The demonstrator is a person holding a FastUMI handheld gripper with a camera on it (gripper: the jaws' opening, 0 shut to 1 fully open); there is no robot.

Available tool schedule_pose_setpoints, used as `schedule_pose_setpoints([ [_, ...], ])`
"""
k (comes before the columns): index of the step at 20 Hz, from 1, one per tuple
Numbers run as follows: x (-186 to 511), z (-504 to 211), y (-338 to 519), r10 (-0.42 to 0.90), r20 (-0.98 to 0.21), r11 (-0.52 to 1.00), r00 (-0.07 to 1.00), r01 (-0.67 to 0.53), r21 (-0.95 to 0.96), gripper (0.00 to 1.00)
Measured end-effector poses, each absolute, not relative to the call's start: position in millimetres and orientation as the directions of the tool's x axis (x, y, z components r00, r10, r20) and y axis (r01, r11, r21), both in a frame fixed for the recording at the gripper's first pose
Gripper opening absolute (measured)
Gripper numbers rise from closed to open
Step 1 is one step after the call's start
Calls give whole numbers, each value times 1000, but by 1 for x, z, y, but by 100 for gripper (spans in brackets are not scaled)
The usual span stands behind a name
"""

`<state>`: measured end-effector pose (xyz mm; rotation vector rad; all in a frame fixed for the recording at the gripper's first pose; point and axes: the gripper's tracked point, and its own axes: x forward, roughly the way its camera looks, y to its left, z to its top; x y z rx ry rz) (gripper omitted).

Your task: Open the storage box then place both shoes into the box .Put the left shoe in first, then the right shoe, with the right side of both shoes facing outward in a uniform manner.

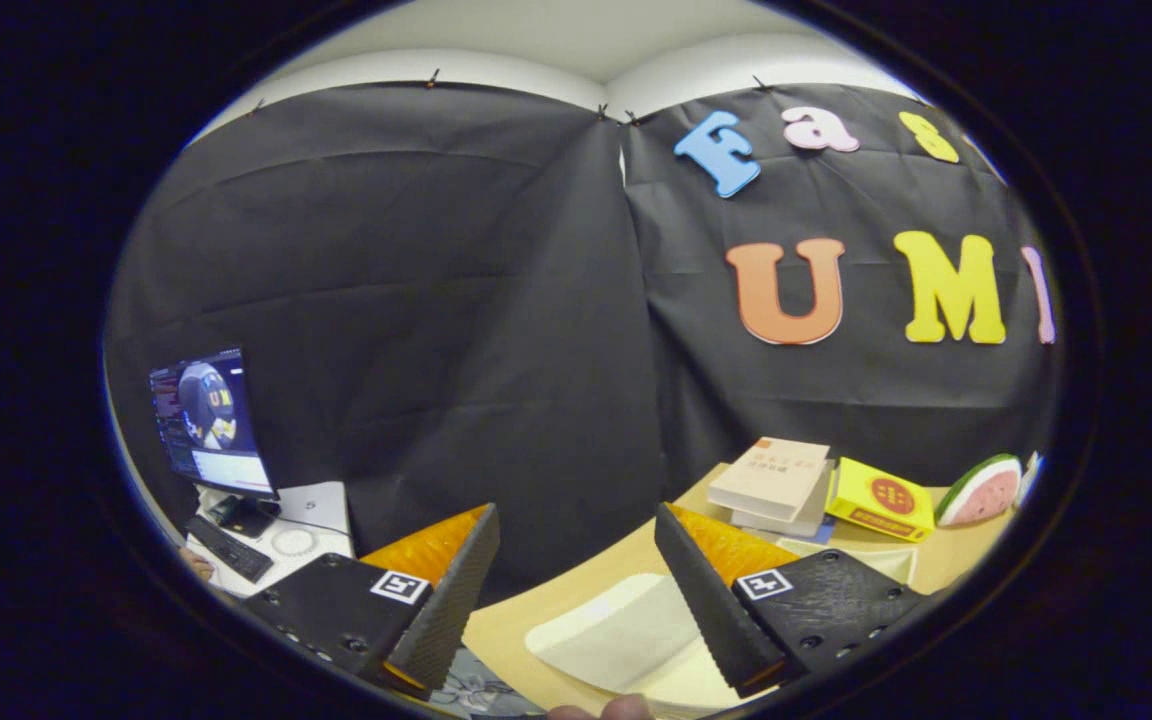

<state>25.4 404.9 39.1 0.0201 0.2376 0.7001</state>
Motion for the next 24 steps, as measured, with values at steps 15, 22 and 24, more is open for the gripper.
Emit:
schedule_pose_setpoints([
  [15, 46, 39, 36, 203, -134, 978, 970, -207, -15, 96],
  [22, 49, -51, -79, 57, -343, 998, 938, -67, -17, 96],
  [24, 53, -85, -93, 36, -424, 998, 905, -54, -31, 95],
])
